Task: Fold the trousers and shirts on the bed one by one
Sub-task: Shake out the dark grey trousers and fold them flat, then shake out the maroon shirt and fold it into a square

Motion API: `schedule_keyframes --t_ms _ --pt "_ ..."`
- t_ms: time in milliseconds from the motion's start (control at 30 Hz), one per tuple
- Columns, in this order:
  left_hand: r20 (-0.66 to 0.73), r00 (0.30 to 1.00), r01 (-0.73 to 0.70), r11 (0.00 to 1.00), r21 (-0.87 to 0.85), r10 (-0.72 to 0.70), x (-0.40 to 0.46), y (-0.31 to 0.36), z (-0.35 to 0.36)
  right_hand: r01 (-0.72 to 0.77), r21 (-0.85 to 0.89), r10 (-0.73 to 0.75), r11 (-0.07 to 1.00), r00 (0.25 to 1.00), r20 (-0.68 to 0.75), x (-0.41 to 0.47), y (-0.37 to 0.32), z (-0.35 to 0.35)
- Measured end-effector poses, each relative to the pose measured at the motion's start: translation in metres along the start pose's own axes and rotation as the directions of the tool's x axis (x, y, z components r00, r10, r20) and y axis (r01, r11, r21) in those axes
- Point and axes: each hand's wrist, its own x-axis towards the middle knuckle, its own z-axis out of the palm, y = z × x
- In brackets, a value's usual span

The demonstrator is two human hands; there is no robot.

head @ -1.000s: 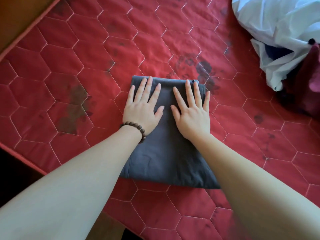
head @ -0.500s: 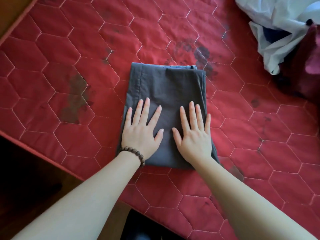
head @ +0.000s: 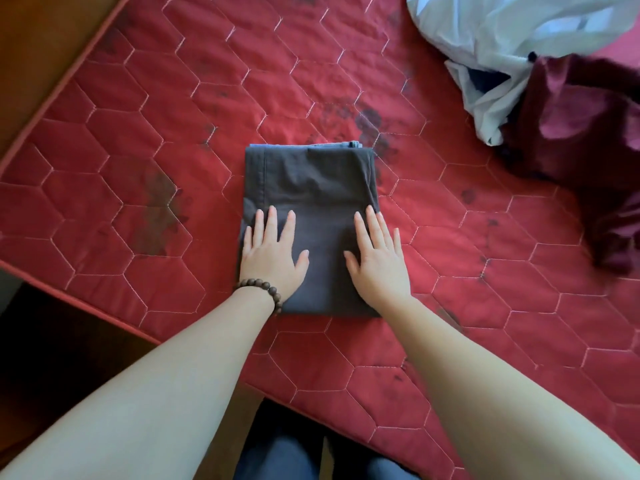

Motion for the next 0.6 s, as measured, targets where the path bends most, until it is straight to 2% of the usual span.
schedule_keyframes --t_ms 233,433,600 --pt "-0.042 0.993 -0.112 0.983 -0.144 0.107 -0.033 0.099 -0.052 -0.174 0.182 0.196 0.968 0.975 -0.108 -0.065 0.064 -0.093" --pt "-0.078 0.979 -0.199 0.965 -0.171 0.188 -0.055 0.232 -0.065 -0.276 0.198 0.308 0.941 0.938 -0.157 -0.131 0.177 -0.160" --pt "-0.097 0.978 -0.198 0.968 -0.157 0.184 -0.080 0.349 -0.063 -0.298 0.181 0.323 0.937 0.938 -0.128 -0.184 0.280 -0.198"
